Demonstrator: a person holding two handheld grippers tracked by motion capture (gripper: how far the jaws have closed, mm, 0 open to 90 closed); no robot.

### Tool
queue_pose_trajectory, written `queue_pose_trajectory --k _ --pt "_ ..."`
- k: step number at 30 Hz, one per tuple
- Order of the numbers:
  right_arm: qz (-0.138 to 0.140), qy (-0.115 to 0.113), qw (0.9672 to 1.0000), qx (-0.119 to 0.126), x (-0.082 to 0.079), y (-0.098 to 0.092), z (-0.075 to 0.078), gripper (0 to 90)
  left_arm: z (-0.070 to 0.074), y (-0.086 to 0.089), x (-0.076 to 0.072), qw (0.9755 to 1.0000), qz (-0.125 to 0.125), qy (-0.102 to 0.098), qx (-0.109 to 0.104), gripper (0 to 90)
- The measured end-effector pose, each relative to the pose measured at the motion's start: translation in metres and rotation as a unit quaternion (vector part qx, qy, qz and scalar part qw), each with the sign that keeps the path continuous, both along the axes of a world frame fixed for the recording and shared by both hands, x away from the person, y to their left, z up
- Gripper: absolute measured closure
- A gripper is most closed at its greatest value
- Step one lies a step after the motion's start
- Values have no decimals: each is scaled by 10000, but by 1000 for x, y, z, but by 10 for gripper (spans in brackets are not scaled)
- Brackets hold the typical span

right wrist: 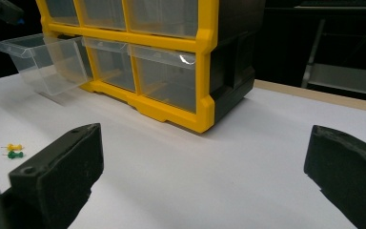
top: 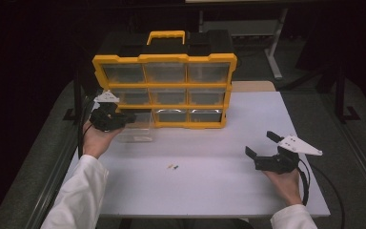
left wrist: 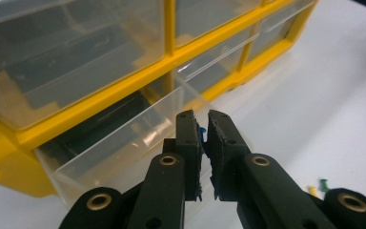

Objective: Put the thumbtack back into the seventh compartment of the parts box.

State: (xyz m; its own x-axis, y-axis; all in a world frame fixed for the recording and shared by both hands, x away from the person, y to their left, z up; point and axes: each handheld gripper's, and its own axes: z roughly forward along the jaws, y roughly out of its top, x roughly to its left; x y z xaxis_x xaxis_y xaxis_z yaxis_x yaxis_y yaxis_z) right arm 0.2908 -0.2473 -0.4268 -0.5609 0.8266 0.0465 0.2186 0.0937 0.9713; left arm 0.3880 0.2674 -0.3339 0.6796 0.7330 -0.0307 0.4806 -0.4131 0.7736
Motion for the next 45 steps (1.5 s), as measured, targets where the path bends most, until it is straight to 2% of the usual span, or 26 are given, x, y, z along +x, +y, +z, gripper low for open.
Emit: queue_pose_trajectory --k 5,13,17,22,26,28,29,33,37,39,45 --pt "-5 -4 10000 -5 0 0 0 0 -6 -2 7 9999 25 163 53 831" --pt "5 11 10000 -14 0 0 0 0 -13 -4 14 9994 66 297 175 829" --pt "11 22 10000 -12 0 0 0 0 -15 -2 16 9991 17 406 130 798" --pt "38 36 10000 -8 0 0 0 0 -13 4 16 9985 161 521 -97 617" --pt "27 39 10000 -9 0 0 0 0 -12 4 12 9986 331 406 -35 400" --pt "18 29 10000 -4 0 0 0 0 -12 5 9 9987 386 327 -82 315" --pt "13 27 10000 -1 0 0 0 0 -12 5 7 9985 413 309 -177 276" --pt "15 42 10000 -1 -1 0 1 0 -10 8 -1 9980 412 145 -458 199" --pt "14 55 10000 9 -1 0 1 0 -10 8 -8 9973 474 69 -563 108" --pt "8 51 10000 10 -1 -1 1 0 -12 7 -11 9972 543 76 -516 26" --pt "47 63 10000 18 -1 0 1 0 -17 2 -25 9974 406 -24 -587 15"
